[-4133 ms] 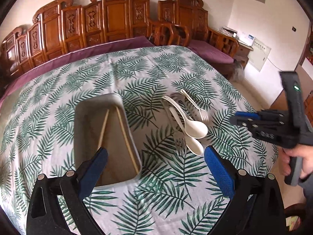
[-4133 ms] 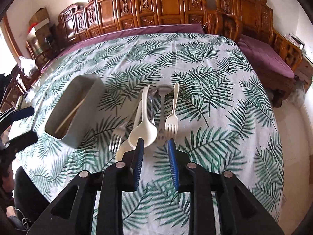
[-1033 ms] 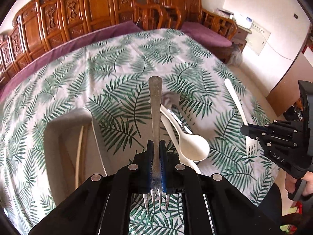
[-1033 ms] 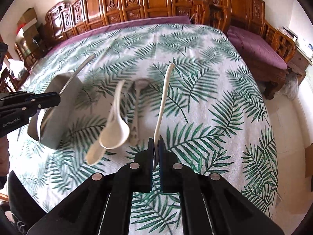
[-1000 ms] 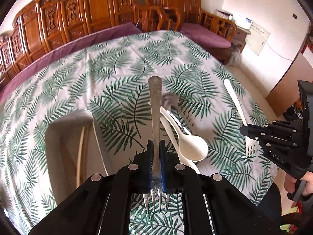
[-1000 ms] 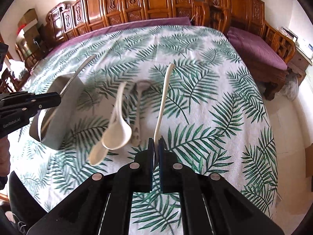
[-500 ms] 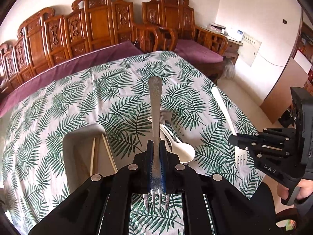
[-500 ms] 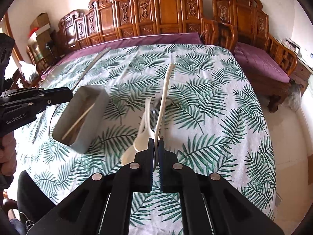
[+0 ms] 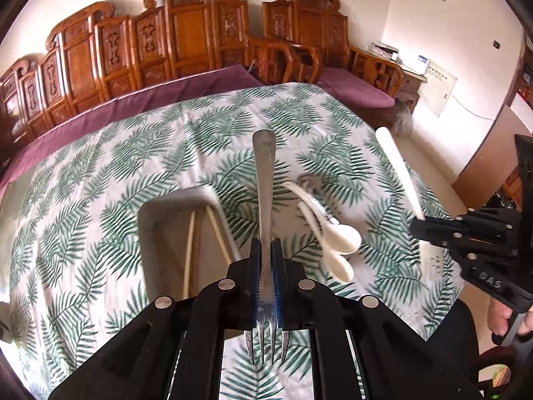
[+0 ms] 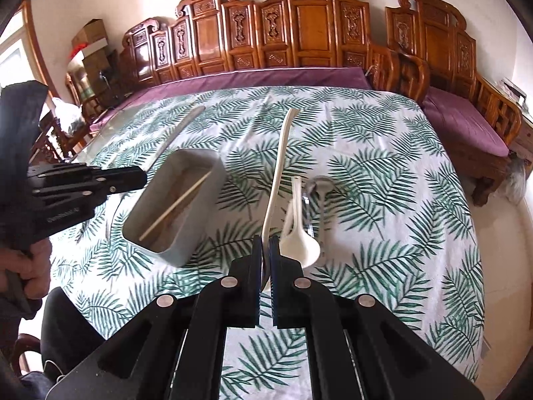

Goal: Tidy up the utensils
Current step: 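Carry both forks to the grey tray and release the silver fork from the left tool inside, then lower the white fork into the grey tray and open the right tool, then reach the right tool to a white plastic spoon and grasp its handle, then lift the white spoon off the cloth with the right tool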

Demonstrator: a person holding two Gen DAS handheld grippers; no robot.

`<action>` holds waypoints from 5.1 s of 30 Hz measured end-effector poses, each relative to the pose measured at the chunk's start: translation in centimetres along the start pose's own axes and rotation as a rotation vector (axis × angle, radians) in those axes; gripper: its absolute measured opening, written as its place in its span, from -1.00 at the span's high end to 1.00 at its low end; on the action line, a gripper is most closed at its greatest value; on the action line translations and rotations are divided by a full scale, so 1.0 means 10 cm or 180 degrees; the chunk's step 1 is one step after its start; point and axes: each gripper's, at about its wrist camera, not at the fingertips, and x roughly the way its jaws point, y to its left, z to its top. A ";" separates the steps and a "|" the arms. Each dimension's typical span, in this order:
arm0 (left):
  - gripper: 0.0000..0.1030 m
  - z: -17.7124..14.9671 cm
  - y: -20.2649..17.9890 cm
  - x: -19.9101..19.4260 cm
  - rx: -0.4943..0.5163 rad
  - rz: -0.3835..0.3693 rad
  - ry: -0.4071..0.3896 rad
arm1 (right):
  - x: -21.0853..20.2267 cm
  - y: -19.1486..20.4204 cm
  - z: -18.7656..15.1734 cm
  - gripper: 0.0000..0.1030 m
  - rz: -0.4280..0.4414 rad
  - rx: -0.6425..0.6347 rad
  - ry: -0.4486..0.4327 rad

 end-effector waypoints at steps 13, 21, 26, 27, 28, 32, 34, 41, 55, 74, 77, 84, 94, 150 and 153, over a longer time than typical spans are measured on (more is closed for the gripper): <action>0.88 -0.17 0.61 0.27 -0.0297 0.0192 0.0178 | 0.18 0.43 0.06 0.90 0.0138 -0.0184 0.0118; 0.88 -0.22 0.76 0.41 -0.0356 0.0212 0.0231 | 0.28 0.61 0.07 0.90 0.0170 -0.0273 0.0195; 0.88 -0.22 0.81 0.49 -0.0367 0.0194 0.0212 | 0.35 0.68 0.08 0.90 0.0167 -0.0322 0.0238; 0.88 -0.21 0.81 0.49 -0.0368 0.0191 0.0199 | 0.36 0.69 0.07 0.90 0.0166 -0.0328 0.0247; 0.88 -0.20 0.82 0.50 -0.0366 0.0191 0.0193 | 0.37 0.70 0.07 0.90 0.0163 -0.0333 0.0259; 0.88 -0.20 0.84 0.47 -0.0375 0.0181 0.0165 | 0.41 0.73 0.08 0.90 0.0165 -0.0344 0.0289; 0.88 -0.22 0.86 0.41 -0.0367 0.0206 0.0130 | 0.43 0.76 0.09 0.90 0.0182 -0.0357 0.0297; 0.88 -0.38 0.97 0.05 -0.0474 0.0240 -0.0050 | 0.59 0.92 0.15 0.90 0.0288 -0.0416 0.0327; 0.88 -0.66 1.16 -0.48 -0.0624 0.0314 -0.0248 | 1.21 1.23 0.25 0.89 0.0518 -0.0351 0.0596; 0.88 -0.79 1.30 -0.53 -0.0716 0.0370 -0.0231 | 1.61 1.40 0.42 0.83 0.0536 -0.0240 0.0709; 0.88 -0.78 1.25 -0.53 -0.0692 0.0361 -0.0240 | 1.49 1.36 0.40 0.83 0.0511 -0.0272 0.0642; 0.88 -0.73 1.12 -0.50 -0.0615 0.0335 -0.0237 | 1.09 1.13 0.29 0.83 0.0436 -0.0264 0.0465; -0.01 -0.65 0.89 -0.44 -0.0538 0.0333 -0.0224 | 0.67 0.63 0.12 0.81 0.0212 -0.0117 0.0303; -0.85 -0.50 -0.02 0.07 -0.0191 0.0079 0.0008 | 1.75 -0.41 0.40 0.75 -0.0227 -0.0182 0.0836; -0.85 -0.50 -0.04 0.09 -0.0181 0.0069 0.0025 | 1.78 -0.45 0.41 0.75 -0.0337 -0.0157 0.0870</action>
